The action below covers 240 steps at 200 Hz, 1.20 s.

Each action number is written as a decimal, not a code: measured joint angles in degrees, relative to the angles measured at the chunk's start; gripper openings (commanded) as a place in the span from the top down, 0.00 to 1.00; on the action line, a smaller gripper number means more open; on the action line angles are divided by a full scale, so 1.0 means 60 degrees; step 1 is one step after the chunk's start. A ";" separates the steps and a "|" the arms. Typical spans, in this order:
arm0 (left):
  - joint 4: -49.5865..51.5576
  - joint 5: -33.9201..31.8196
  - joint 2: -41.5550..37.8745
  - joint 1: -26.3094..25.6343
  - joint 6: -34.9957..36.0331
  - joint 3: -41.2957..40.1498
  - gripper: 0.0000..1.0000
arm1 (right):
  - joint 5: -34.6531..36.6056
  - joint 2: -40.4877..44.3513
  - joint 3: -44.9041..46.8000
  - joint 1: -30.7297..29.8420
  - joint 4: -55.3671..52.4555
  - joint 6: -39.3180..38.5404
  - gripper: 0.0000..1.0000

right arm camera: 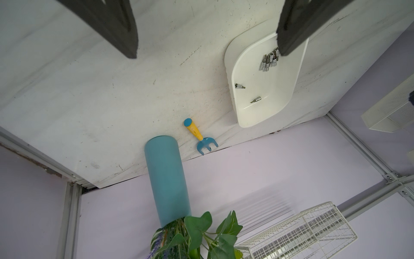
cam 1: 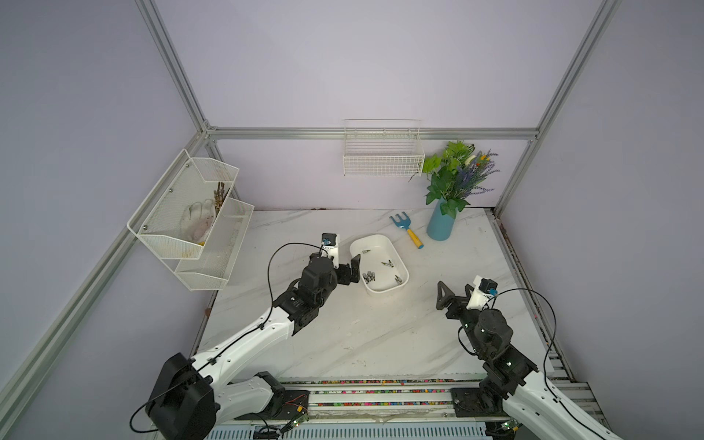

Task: Put the bit on the desktop into the storage box
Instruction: Reset both arms

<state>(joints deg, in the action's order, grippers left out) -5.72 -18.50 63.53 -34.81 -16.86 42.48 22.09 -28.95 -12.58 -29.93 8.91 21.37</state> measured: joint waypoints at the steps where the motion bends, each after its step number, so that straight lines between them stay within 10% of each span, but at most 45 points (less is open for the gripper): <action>1: -0.0040 -0.0022 -0.0080 0.0029 0.0004 -0.0073 0.00 | -0.0011 -0.0007 0.0000 0.0000 0.0004 -0.0007 0.00; 112: -0.3585 -0.2565 -0.1730 0.2659 0.2743 -0.4040 0.00 | 0.1118 -0.0743 0.0692 0.0004 0.2550 -0.2124 0.00; 171: -0.5799 -0.1395 0.0670 0.5060 0.2914 -0.4495 0.00 | 0.1592 -0.3249 0.0674 0.0488 0.4761 -0.3417 0.00; 240: -0.7497 0.0164 0.4528 0.5544 0.2743 -0.3909 0.00 | 0.0969 -0.4801 0.0404 0.1902 0.5890 -0.3617 0.00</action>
<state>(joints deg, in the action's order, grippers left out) -50.70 -17.52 90.70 -1.54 -0.40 19.03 27.90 -57.76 -10.15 -18.52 44.25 -0.34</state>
